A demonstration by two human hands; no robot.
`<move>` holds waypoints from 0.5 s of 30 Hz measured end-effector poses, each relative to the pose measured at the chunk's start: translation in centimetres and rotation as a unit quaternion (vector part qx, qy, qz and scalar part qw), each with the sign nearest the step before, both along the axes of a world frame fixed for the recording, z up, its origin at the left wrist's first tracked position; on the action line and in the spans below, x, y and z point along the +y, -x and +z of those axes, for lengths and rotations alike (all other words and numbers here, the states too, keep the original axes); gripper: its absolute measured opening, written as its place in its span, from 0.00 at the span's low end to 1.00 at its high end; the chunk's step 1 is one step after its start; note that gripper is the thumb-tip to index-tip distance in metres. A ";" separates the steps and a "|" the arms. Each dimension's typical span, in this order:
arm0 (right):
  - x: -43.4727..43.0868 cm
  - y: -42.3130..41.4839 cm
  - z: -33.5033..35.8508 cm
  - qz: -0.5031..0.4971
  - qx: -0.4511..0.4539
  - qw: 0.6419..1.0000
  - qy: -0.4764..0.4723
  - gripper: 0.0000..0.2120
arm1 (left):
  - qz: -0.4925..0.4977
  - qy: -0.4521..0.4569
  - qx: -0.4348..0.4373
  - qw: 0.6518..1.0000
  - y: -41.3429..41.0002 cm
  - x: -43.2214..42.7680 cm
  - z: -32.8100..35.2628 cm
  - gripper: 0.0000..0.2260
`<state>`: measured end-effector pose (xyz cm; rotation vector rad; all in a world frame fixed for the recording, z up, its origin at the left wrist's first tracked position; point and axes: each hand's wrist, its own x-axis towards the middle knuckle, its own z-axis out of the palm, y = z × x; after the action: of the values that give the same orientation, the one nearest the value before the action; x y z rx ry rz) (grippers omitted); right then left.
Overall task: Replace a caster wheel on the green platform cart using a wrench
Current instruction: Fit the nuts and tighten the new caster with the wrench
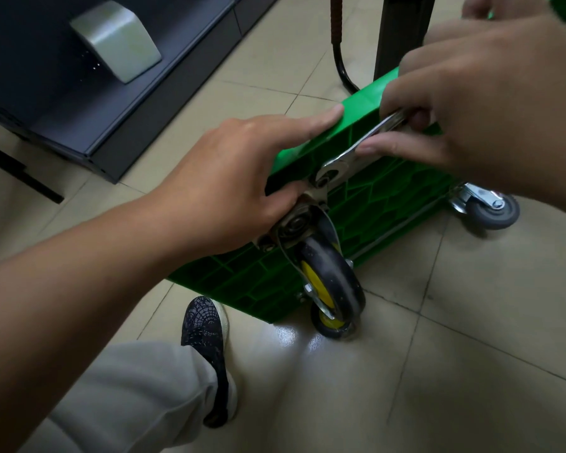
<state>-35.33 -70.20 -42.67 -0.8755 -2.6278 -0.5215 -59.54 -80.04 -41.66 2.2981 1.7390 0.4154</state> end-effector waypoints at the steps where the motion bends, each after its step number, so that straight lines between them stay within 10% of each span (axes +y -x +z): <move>1: 0.1 0.1 0.1 0.005 -0.005 1.000 0.001 0.24 | 0.001 0.000 -0.001 1.000 0.0 0.0 0.0 0.33; 8: -1.3 0.7 -0.7 -0.076 -0.015 0.997 0.030 0.33 | 0.004 0.001 0.000 1.000 0.1 0.0 0.0 0.33; 15: -2.5 0.6 -5.7 -0.139 0.190 0.932 0.275 0.37 | -0.004 -0.007 -0.003 1.000 0.1 0.1 0.0 0.32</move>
<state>-35.91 -72.66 -48.36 -1.3660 -2.3143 0.3282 -59.62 -79.92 -41.68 2.3112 1.7281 0.4337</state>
